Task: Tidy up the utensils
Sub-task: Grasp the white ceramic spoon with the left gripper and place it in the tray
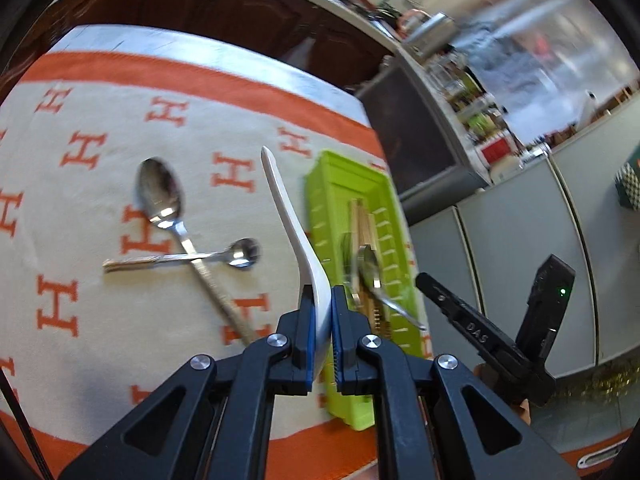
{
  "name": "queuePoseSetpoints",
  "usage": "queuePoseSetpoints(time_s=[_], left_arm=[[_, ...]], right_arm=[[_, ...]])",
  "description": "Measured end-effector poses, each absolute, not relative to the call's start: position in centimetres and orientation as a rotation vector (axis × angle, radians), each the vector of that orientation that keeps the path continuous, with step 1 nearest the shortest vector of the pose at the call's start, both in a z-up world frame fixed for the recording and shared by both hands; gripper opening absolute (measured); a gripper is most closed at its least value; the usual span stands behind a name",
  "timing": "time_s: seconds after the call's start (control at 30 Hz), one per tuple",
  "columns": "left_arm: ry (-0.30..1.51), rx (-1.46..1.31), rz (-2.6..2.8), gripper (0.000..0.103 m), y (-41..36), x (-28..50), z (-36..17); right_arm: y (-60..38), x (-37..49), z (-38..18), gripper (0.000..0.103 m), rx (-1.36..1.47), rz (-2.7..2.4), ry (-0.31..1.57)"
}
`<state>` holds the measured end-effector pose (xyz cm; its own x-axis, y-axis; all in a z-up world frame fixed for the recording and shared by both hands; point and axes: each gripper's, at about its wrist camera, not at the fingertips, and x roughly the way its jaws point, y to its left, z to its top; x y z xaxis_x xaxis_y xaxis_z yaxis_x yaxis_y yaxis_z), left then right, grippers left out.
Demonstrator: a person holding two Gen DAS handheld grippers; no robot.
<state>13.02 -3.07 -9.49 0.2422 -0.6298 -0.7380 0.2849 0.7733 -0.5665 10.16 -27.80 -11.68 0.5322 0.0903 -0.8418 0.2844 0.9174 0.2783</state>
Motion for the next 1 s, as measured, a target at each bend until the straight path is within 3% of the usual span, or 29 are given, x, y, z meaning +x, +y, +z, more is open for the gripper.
queuePoseSetpoints(time_s=[0.2,0.57,0.63,0.7,1.0], left_arm=[[1.2,-0.229,-0.702,0.005,-9.6,14.3,-8.8],[1.343,-0.061,-0.694,0.005,-16.7,16.8,-14.0],[1.342,-0.039,-0.691,0.011,-17.1,16.7,-14.3],[1.323,-0.029,-0.691,0.027,-17.2,16.4,-14.0],[1.16,0.006,-0.661,0.044,-14.5,14.7,-10.0]], right_arm=[[-29.3,9.6,-10.2,0.011,0.444,-0.143,0.976],[-32.8,11.6,-11.0,0.011,0.482,-0.208,0.984],[-33.2,11.9,-11.5,0.011,0.491,-0.211,0.99],[-33.3,12.1,-12.0,0.011,0.496,-0.21,0.997],[-32.2,11.6,-11.8,0.011,0.488,-0.191,0.987]])
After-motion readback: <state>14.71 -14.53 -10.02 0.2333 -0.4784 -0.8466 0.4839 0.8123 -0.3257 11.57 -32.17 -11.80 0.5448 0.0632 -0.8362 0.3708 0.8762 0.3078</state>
